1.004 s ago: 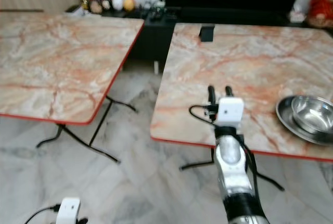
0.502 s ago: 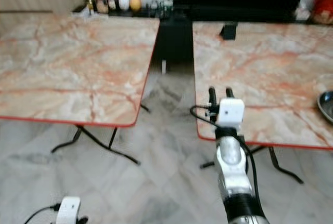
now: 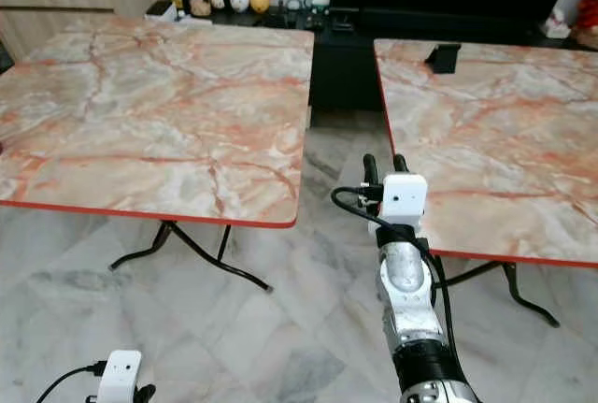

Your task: Setting the table

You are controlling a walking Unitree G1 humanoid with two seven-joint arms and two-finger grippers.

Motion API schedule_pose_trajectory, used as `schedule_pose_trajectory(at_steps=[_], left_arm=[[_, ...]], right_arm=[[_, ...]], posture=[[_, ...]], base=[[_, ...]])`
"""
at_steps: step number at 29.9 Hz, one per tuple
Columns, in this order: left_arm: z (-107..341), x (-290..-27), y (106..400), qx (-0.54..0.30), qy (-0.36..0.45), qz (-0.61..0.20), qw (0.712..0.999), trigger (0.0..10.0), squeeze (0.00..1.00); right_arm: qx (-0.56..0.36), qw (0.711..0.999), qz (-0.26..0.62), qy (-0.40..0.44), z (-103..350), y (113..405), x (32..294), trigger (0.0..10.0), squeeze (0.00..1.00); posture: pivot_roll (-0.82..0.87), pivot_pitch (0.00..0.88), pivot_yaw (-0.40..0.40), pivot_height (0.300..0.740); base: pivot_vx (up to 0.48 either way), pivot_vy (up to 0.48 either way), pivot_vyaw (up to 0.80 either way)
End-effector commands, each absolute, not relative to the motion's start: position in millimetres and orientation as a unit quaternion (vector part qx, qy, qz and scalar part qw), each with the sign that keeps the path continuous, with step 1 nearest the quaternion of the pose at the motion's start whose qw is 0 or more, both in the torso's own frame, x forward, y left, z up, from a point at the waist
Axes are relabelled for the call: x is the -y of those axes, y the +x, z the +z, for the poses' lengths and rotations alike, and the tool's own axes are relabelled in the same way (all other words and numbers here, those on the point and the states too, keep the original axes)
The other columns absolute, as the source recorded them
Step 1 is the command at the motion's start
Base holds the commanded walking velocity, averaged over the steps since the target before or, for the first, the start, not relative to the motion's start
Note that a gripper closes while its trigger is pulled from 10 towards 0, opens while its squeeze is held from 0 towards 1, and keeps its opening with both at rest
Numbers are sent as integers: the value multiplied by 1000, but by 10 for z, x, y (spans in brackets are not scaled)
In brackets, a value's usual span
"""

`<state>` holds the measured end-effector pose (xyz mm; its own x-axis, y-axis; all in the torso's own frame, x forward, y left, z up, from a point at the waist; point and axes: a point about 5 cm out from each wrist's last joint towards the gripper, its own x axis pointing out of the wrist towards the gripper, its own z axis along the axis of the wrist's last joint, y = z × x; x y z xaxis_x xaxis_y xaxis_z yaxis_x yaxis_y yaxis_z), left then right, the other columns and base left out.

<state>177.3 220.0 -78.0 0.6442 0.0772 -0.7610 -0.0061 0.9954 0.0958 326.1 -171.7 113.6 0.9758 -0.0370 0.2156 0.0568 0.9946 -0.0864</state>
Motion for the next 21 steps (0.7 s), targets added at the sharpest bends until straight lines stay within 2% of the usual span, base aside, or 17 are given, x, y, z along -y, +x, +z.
schedule_pose_trajectory(at_steps=[1, 14, 21], left_arm=[[-794, -2186, 1754, -427, 48, 15, 903, 10000, 0], [-785, -2163, 1782, -423, 48, 14, 905, 10000, 0], [-791, -2157, 1774, -424, 46, 17, 905, 10000, 0]], right_arm=[[90, 995, -33, -38, 1046, 3232, 1776, 10000, 0], [-56, 998, 14, -4, 419, 3052, 1783, 10000, 0], [-176, 984, 29, 12, -20, 2806, 1771, 10000, 0]], posture=[[38, 0, -11, 731], [37, 0, -14, 731], [37, 0, -17, 731]], base=[[0, 0, 0], [0, 0, 0], [0, 0, 0]])
